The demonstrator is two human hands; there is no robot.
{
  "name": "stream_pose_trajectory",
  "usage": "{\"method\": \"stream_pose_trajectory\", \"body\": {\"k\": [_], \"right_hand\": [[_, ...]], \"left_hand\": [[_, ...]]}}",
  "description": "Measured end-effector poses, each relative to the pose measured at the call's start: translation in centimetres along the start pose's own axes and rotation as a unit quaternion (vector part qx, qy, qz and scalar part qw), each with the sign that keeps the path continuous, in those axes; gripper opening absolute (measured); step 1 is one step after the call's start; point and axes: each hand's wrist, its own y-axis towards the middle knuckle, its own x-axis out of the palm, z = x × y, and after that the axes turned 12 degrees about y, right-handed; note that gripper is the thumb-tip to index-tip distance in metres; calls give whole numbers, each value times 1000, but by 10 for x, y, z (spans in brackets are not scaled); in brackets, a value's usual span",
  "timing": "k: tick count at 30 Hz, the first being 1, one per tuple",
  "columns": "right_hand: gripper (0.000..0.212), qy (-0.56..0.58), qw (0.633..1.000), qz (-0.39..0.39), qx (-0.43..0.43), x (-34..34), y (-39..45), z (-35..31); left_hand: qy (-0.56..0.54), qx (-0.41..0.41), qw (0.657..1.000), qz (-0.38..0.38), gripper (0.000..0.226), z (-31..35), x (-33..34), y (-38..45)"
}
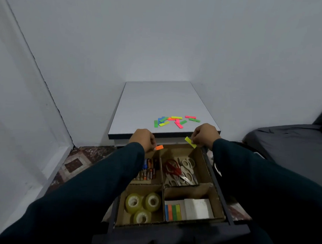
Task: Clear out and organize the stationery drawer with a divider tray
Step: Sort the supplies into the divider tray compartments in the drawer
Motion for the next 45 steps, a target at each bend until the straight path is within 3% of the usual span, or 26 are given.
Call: {"method": "stream_pose_trajectory", "body": {"k": [5,9,11,15,18,21,25,28,31,33,36,42,45], "right_hand": [[23,-15,996,-60,58,18,-26,20],[22,-17,985,-132,113,36,-55,37],[23,-24,976,-173,132,48,-68,46],[22,-47,965,-197,164,73,-82,69],[7,-68,967,-180,165,91,-93,82],[22,-81,975,-135,154,108,-98,94],[10,-56,980,-97,164,120,-104,99],[31,-49,982,-79,162,125,-104,103],[26,-39,983,-73,164,128,-102,106],[11,-37,983,-66,167,129,-102,108],[21,-42,983,-68,167,128,-103,108],[24,-35,981,-89,170,125,-103,107],[22,-32,981,-92,167,126,-102,107]], "left_hand": [[-56,-4,997,-55,16,3,34,-28],[-104,-30,993,-41,5,-3,57,-49],[-154,-51,985,-52,16,-4,64,-58],[-225,-87,967,-82,12,-4,73,-68],[-237,-83,963,-92,12,-6,76,-76],[-248,-71,962,-89,15,-10,80,-84],[-279,-78,954,-71,8,-16,85,-90],[-297,-75,949,-75,7,-16,86,-92],[-302,-67,948,-80,16,-16,89,-94],[-315,-66,943,-87,19,-14,91,-94],[-317,-63,942,-96,5,-9,92,-96],[-330,-66,936,-103,19,-8,95,-98],[-332,-66,936,-102,7,-9,97,-97]]}}
